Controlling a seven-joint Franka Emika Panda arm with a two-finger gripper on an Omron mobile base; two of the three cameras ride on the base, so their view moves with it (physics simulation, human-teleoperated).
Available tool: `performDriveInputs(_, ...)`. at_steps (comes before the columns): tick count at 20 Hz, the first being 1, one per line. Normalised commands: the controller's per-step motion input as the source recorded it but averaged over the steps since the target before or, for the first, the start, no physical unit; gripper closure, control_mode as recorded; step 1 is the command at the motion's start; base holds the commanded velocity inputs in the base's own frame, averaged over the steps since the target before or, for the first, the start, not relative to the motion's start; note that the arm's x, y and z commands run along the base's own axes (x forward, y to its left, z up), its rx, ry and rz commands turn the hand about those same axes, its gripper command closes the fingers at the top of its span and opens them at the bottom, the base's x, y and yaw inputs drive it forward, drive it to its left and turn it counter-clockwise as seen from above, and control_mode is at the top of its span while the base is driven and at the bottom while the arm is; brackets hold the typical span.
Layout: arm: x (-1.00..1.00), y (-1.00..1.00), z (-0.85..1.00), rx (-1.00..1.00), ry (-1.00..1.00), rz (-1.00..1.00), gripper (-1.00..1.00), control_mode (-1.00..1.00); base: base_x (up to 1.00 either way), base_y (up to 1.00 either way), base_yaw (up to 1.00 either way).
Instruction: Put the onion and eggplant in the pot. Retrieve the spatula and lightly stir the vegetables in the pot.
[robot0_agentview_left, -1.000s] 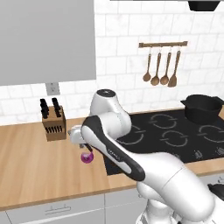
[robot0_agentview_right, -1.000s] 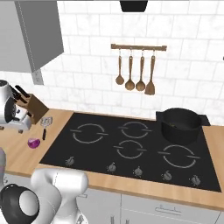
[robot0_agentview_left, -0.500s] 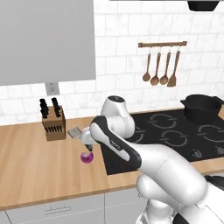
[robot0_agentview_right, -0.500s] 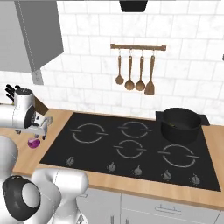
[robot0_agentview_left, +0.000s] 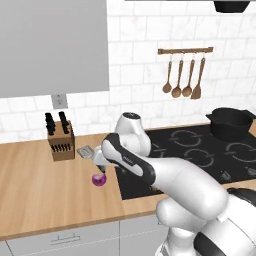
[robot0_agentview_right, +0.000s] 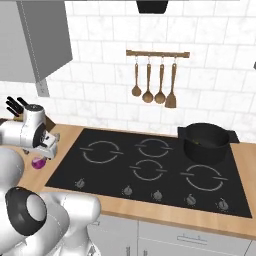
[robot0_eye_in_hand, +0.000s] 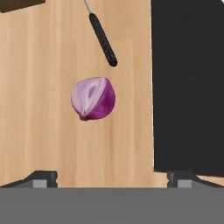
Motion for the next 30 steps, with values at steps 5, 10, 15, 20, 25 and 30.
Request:
performDriveInputs(5,0.33,0.14,-0.39,0.00,0.13,-0.02,-1.00,-1.00,0.00,0.00,0.00)
performDriveInputs(10,0.18,0.18,-0.20,0.00,0.02,-0.04,-1.00,-1.00,0.00,0.00,0.00)
performDriveInputs(15,0.15,0.23,-0.35,0.00,0.00,-0.06,-1.00,-1.00,0.00,0.00,0.00)
performDriveInputs(20,0.15,0.06,-0.26,0.00,-0.02,-0.06,-1.00,-1.00,0.00,0.00,0.00)
performDriveInputs(25,0.18,0.00,-0.13,0.00,-0.06,-0.04,-1.00,-1.00,0.00,0.00,0.00)
performDriveInputs(30,0.02,0.06,-0.38,0.00,0.00,-0.04,-1.00,-1.00,0.00,0.00,0.00)
